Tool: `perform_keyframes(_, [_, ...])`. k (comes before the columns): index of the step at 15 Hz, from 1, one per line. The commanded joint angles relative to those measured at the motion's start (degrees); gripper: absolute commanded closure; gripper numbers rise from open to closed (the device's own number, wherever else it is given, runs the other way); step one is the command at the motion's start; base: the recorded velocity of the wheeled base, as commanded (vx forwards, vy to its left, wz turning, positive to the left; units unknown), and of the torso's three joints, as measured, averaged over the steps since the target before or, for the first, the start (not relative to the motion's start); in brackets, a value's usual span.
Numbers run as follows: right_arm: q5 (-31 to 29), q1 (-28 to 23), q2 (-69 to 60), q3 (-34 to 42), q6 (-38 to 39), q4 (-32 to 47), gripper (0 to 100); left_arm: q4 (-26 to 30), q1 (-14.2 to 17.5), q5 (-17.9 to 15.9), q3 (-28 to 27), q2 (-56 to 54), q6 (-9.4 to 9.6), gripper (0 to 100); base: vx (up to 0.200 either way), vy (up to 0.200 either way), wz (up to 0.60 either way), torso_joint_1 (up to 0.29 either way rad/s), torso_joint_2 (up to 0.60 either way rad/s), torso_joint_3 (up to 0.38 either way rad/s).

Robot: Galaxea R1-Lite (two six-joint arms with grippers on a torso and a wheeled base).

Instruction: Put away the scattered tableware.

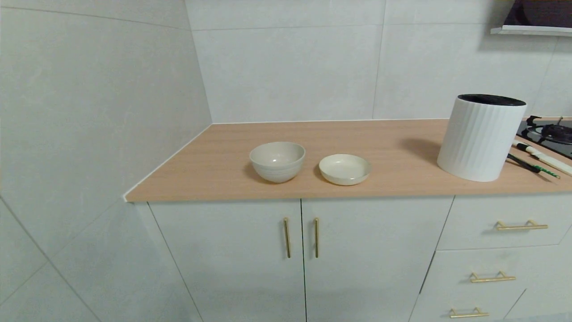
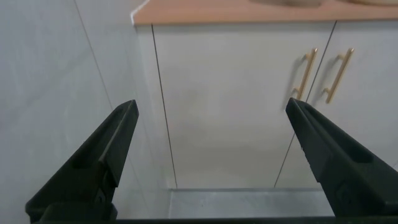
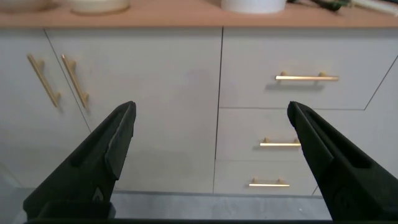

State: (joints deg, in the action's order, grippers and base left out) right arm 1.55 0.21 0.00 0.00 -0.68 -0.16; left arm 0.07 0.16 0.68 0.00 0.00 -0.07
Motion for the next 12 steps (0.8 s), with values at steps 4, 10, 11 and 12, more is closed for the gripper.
perform_keyframes(4, [0.0,0.1,0.0,0.0,0.0,0.0,0,0.0,0.0,0.0,0.0,0.0,-0.01,0,0.0,0.0,0.0,-0.181,0.47,0.288])
perform_keyframes(10, [0.0,0.1,0.0,0.0,0.0,0.0,0,0.0,0.0,0.0,0.0,0.0,-0.01,0,0.0,0.0,0.0,-0.156,0.46,0.307])
perform_keyframes(11, [0.0,0.1,0.0,0.0,0.0,0.0,0,0.0,0.0,0.0,0.0,0.0,-0.01,0,0.0,0.0,0.0,-0.124,0.44,0.325])
perform_keyframes(12, [0.0,0.0,0.0,0.0,0.0,0.0,0,0.0,0.0,0.0,0.0,0.0,-0.01,0,0.0,0.0,0.0,-0.115,0.45,0.334])
